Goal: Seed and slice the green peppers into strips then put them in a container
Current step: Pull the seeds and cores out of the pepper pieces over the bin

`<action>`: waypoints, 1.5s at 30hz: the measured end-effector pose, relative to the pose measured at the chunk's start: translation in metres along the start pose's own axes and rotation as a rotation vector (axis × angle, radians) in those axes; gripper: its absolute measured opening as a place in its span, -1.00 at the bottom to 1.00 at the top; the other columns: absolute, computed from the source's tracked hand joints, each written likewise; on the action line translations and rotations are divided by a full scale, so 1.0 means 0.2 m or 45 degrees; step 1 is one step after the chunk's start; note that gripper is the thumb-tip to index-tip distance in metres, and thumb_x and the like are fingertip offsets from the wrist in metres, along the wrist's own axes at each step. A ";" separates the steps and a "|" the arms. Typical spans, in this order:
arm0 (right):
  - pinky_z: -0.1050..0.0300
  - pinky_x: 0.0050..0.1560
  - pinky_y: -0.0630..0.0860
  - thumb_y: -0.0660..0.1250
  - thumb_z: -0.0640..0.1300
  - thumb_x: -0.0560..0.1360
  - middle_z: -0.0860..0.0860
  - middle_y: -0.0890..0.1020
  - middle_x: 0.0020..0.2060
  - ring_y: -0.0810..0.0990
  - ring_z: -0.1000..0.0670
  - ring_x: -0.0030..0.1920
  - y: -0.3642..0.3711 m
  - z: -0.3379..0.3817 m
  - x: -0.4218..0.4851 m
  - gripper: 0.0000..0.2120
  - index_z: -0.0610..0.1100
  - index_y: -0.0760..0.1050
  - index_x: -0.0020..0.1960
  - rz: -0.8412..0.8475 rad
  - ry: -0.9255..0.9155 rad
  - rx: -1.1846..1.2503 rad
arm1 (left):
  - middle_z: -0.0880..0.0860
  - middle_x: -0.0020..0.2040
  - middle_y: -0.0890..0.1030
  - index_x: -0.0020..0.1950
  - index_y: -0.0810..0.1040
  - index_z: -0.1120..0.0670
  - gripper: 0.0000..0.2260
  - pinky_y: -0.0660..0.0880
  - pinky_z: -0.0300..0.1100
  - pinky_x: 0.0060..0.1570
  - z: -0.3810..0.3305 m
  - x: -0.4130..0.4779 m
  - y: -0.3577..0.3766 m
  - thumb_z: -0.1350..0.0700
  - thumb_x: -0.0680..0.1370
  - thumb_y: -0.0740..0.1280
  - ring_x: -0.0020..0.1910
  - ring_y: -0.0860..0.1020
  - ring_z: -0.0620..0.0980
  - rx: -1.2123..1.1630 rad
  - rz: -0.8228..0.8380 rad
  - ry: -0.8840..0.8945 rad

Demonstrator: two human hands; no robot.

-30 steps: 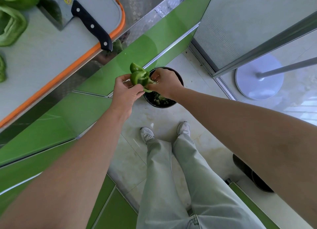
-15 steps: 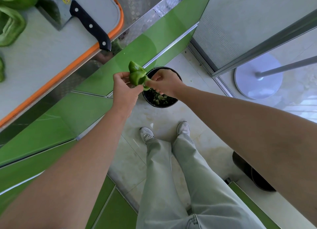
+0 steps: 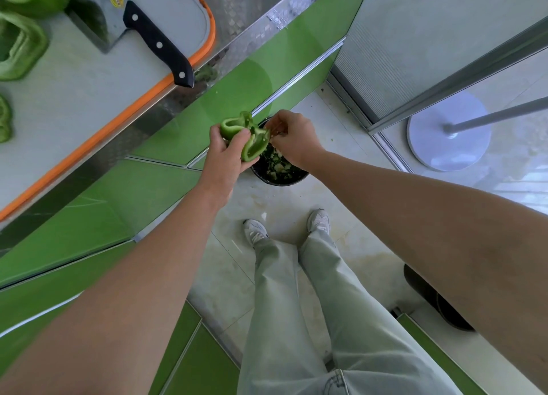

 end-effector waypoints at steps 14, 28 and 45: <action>0.00 -0.08 0.58 0.45 -0.11 0.42 -0.08 0.63 -0.22 0.60 -0.09 -0.20 0.04 -0.01 0.01 -0.82 -0.16 0.52 -0.06 0.067 0.021 -0.017 | 0.14 0.20 0.56 0.17 0.39 0.10 -0.86 0.60 0.01 0.11 0.00 0.00 -0.02 0.21 0.62 0.23 0.13 0.62 0.07 -0.058 -0.042 -0.033; -0.05 0.00 0.56 0.46 0.15 0.34 -0.08 0.58 -0.10 0.55 -0.06 -0.13 0.09 0.00 -0.01 -0.52 -0.10 0.39 0.07 0.395 0.150 0.075 | 0.09 0.01 0.52 0.07 0.37 0.09 -0.89 0.57 -0.03 0.12 -0.01 0.01 -0.02 0.24 0.57 0.21 -0.02 0.53 0.01 -0.098 -0.136 0.003; 0.10 -0.10 0.54 0.21 -0.22 0.53 -0.08 0.68 -0.15 0.62 -0.11 -0.11 -0.05 -0.10 0.00 -0.79 -0.15 0.63 -0.01 0.093 0.103 -0.239 | 0.06 0.02 0.51 0.06 0.33 0.08 -0.89 0.58 -0.28 -0.14 -0.04 -0.01 0.00 0.24 0.60 0.21 -0.09 0.57 -0.09 -0.011 -0.171 0.045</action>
Point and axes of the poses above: each hand's wrist, its own x-axis towards the middle knuckle, its own y-axis out of the palm, z = x × y, the point moved 2 cm from there along x, towards the middle knuckle
